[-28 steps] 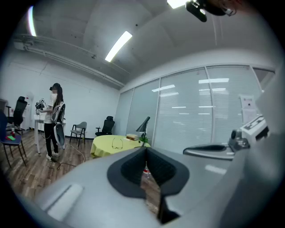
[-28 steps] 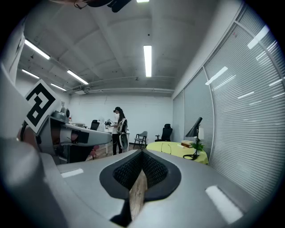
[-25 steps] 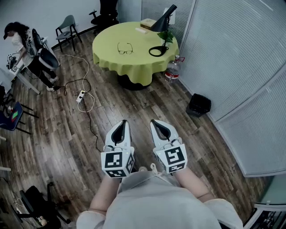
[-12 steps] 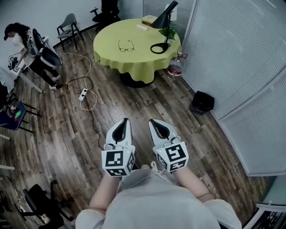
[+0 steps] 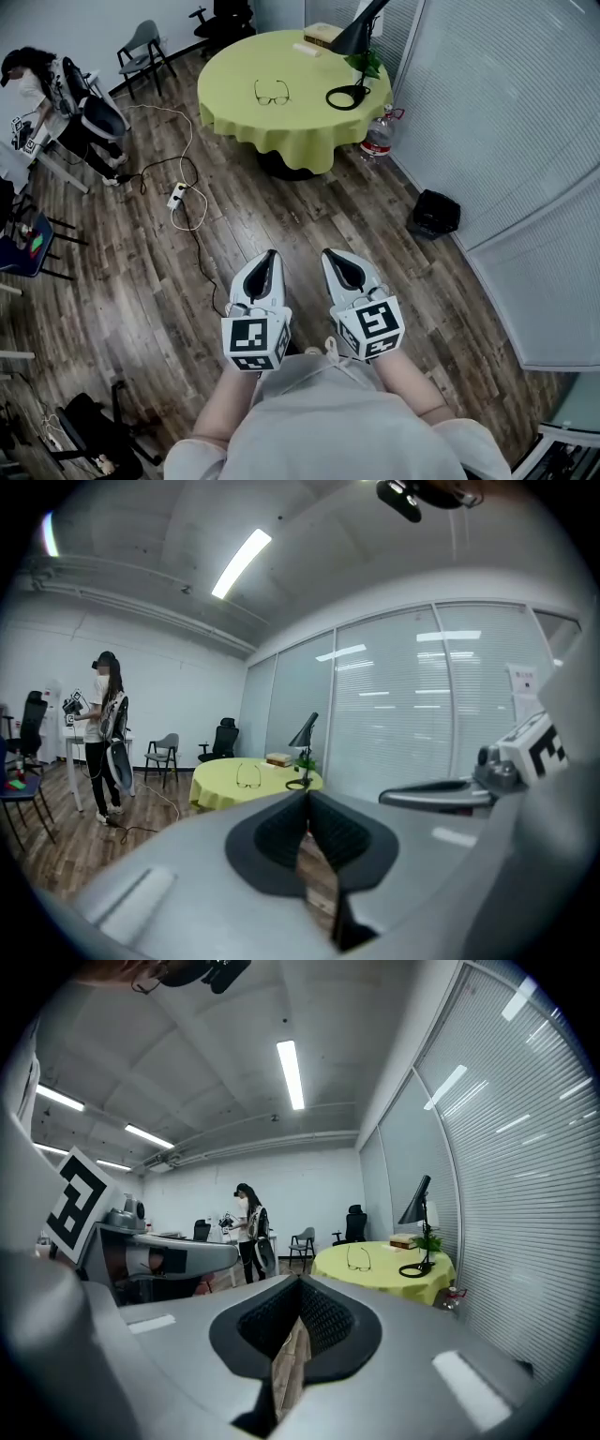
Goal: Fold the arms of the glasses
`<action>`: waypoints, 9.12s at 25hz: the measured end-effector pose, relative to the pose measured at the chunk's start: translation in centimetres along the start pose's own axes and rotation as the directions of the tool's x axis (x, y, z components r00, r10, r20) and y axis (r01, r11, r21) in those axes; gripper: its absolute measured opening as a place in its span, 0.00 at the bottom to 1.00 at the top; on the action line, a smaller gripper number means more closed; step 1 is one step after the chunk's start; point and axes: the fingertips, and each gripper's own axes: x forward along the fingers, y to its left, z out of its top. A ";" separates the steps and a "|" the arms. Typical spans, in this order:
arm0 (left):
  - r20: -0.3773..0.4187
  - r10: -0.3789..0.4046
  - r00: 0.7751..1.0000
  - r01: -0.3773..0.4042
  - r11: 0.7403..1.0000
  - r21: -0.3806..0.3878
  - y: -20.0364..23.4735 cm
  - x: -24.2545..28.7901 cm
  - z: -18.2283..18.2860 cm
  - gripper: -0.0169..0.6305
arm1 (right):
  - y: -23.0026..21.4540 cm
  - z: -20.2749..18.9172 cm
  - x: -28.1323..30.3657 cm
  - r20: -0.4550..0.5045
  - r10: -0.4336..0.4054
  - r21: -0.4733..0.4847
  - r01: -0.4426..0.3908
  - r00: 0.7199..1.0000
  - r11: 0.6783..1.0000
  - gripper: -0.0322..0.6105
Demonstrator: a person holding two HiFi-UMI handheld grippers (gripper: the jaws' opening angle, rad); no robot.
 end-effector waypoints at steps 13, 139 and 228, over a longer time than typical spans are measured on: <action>-0.053 -0.039 0.998 0.034 0.996 -0.088 18.5 14.2 3.4 0.04 | 0.2 3.8 21.9 -0.071 -0.031 -0.040 0.028 0.997 0.999 0.05; -0.451 -0.254 0.856 0.171 0.961 -0.217 40.5 83.1 -8.6 0.04 | -39.0 -8.1 79.3 -0.656 0.134 -0.290 -0.412 0.743 0.864 0.08; -0.666 -0.298 0.684 0.117 0.946 -0.302 39.6 80.9 -14.9 0.04 | -33.6 -12.9 85.1 -0.840 0.190 -0.216 -0.635 0.508 0.742 0.07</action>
